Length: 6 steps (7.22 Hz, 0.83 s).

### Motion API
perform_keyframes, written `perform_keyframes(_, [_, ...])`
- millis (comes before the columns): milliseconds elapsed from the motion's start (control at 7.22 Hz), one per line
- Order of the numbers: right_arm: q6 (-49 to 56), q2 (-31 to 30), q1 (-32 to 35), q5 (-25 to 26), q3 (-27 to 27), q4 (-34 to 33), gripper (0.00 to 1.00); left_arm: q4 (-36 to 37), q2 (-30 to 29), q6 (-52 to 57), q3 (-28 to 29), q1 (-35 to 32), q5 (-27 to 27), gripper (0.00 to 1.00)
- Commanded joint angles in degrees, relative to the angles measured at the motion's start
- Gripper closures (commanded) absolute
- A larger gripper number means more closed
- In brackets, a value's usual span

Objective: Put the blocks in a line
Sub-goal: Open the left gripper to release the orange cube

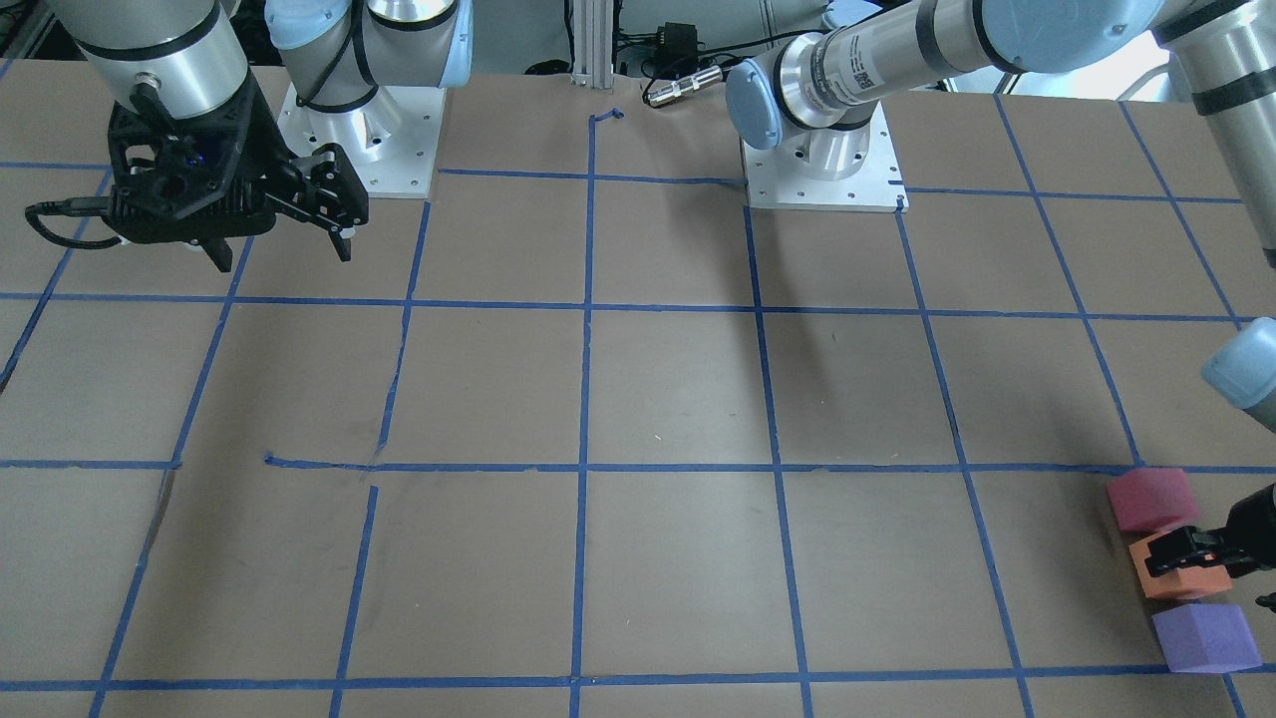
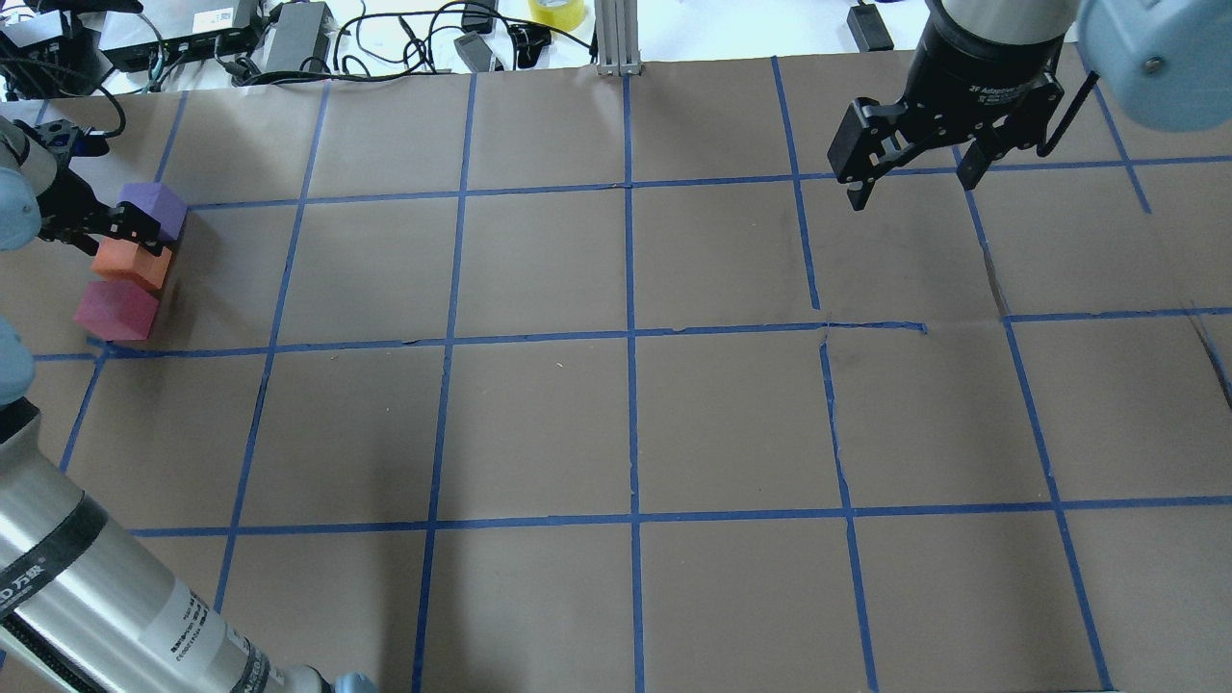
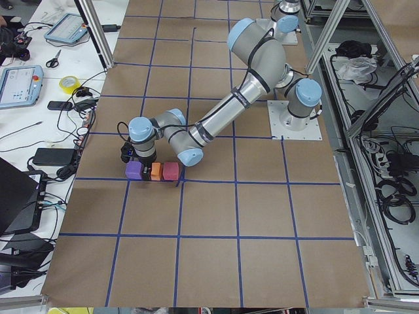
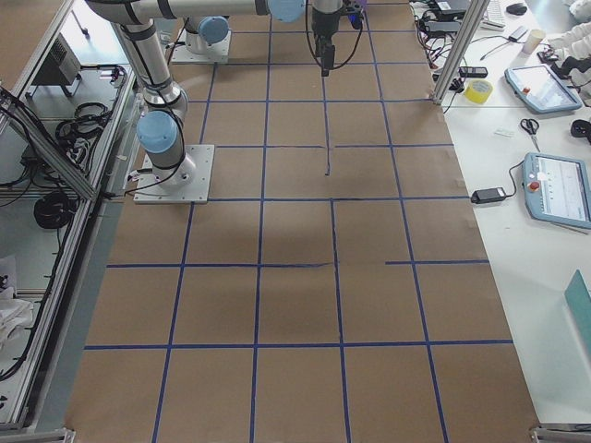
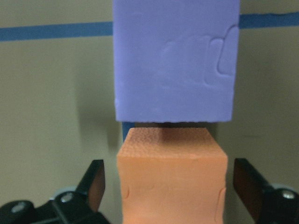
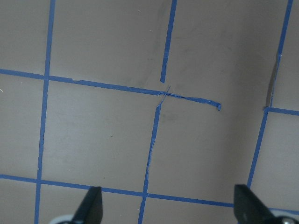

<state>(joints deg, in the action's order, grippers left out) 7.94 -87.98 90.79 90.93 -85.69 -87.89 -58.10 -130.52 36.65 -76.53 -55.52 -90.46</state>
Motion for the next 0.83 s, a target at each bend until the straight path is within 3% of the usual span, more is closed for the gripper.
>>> perform_keyframes(0, [0.1, 0.0, 0.0, 0.0, 0.0, 0.0, 0.00, -3.9, 5.2, 4.3, -0.3, -1.1, -5.9, 0.00])
perform_keyframes(277, [0.1, 0.0, 0.0, 0.0, 0.0, 0.0, 0.00, -15.9, 12.6, 2.6, -0.4, -4.5, -4.0, 0.00])
perform_keyframes(693, [0.1, 0.0, 0.0, 0.0, 0.0, 0.0, 0.00, -34.7, 24.0, -9.9, 0.1, -14.7, -2.8, 0.00])
